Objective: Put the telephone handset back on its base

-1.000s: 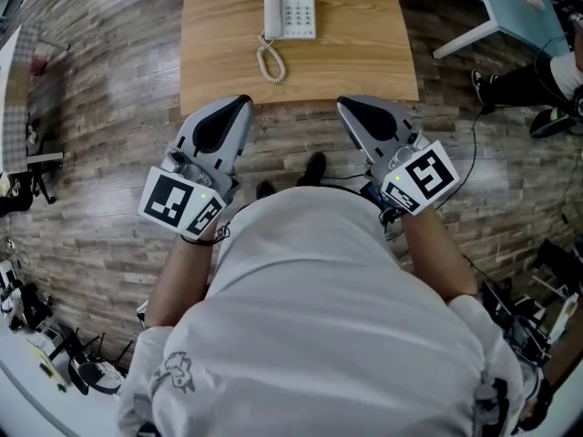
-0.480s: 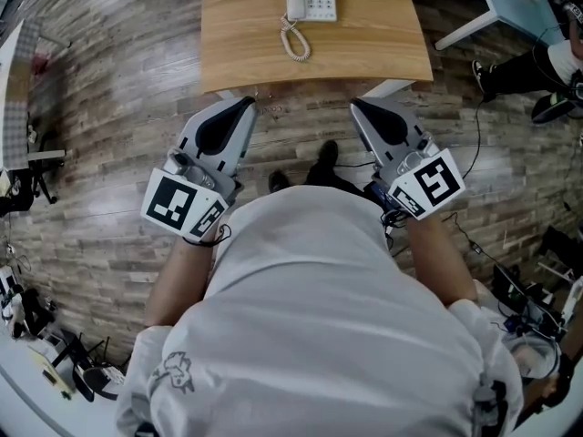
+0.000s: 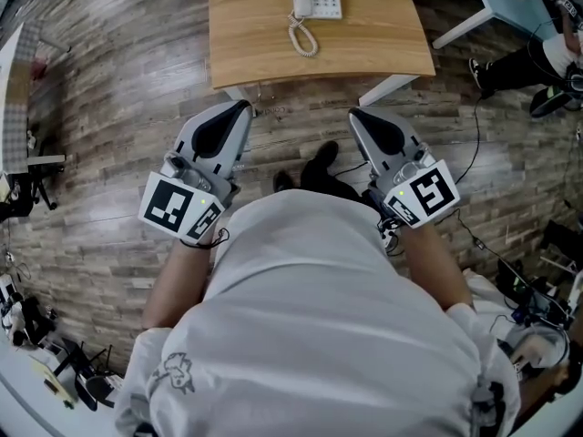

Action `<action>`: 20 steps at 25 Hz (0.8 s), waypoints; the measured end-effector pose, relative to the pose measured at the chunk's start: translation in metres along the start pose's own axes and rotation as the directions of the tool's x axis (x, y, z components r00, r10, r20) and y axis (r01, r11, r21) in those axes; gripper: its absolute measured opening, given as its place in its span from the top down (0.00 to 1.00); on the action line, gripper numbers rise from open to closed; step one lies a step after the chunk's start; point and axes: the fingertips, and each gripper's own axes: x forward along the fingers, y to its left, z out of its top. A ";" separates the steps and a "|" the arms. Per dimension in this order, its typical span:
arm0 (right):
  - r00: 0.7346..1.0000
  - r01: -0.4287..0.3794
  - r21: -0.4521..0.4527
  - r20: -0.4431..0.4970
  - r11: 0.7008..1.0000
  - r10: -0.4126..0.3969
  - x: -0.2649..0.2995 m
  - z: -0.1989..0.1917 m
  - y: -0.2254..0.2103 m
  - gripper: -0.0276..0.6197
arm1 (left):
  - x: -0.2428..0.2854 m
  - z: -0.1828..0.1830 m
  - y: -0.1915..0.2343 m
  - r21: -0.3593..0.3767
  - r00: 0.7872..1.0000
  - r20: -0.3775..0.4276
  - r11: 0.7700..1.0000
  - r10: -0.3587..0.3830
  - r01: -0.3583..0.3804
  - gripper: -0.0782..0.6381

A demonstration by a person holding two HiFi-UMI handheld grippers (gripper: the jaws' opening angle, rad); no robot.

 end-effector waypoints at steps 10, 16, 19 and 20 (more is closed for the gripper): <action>1.000 0.003 -0.006 0.005 1.000 -0.003 0.007 0.006 0.002 0.95 | -0.005 0.004 0.007 0.000 1.000 0.010 1.000 0.007 -0.007 0.88; 1.000 -0.009 -0.012 0.005 1.000 0.009 0.017 0.009 0.006 0.95 | -0.013 0.007 0.014 0.000 1.000 0.022 1.000 0.019 -0.019 0.88; 1.000 -0.013 -0.012 0.004 1.000 0.013 0.020 0.009 0.007 0.95 | -0.013 0.008 0.015 -0.001 0.999 0.024 1.000 0.022 -0.022 0.88; 1.000 -0.014 -0.012 0.004 1.000 0.014 0.021 0.009 0.007 0.95 | -0.013 0.008 0.016 -0.001 0.999 0.024 1.000 0.022 -0.022 0.88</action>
